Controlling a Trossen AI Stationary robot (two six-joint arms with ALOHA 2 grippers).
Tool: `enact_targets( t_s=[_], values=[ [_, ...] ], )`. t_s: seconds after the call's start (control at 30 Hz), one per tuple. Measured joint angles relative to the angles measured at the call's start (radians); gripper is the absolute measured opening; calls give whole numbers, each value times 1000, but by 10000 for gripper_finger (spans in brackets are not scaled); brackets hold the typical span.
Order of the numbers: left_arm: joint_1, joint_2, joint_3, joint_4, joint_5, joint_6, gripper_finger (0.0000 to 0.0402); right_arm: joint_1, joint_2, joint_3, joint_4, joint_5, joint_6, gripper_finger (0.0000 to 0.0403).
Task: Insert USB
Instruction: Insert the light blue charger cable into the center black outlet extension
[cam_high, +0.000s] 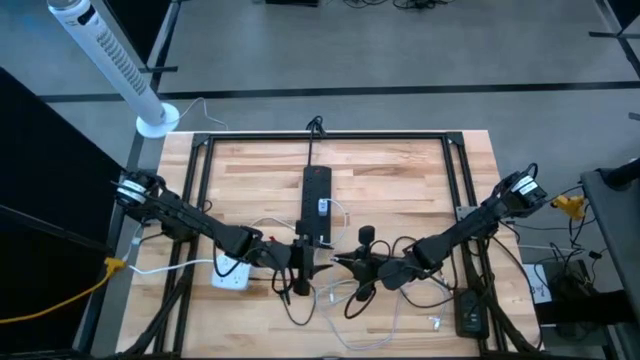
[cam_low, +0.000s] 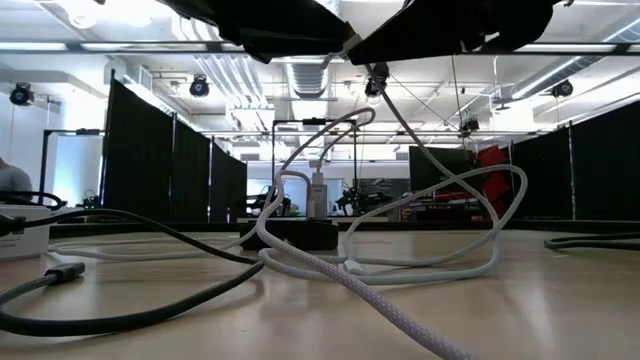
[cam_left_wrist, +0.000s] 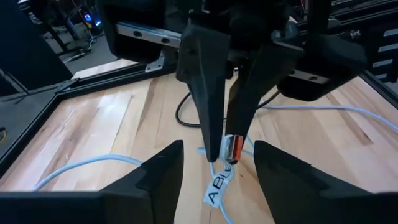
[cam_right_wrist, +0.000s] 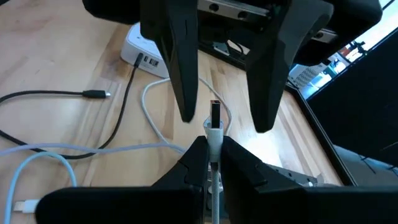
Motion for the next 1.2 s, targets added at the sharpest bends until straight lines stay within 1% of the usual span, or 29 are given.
enact_targets(
  t_s=[0.17, 0.33, 0.67, 0.83, 0.9, 1.0, 1.1, 1.2],
  values=[
    [2, 0, 0, 2, -2, 0, 150, -1, 0, 0, -1, 0, 5, 15],
    [2, 0, 0, 2, -1, 1, 111, -1, 0, -1, -2, 0, 5, 15],
    [3, 0, 0, 2, 2, 29, 9, -4, 0, -2, -2, 3, 6, 15],
    [3, 0, 0, 2, -28, 30, 3, -6, 0, -2, -2, 14, 3, 16],
    [3, 0, 0, 3, -50, 30, 2, -5, 0, -1, -1, 56, -9, 35],
    [5, 0, 0, 3, -65, 29, 2, 11, -5, 1, -7, 160, -54, 94],
    [5, 0, 1, 2, -70, 29, 2, 44, -26, 1, -6, 283, -123, 153],
    [4, -1, 1, -19, -84, 26, 2, 89, -50, 3, 1, 427, -188, 192]
  ],
)
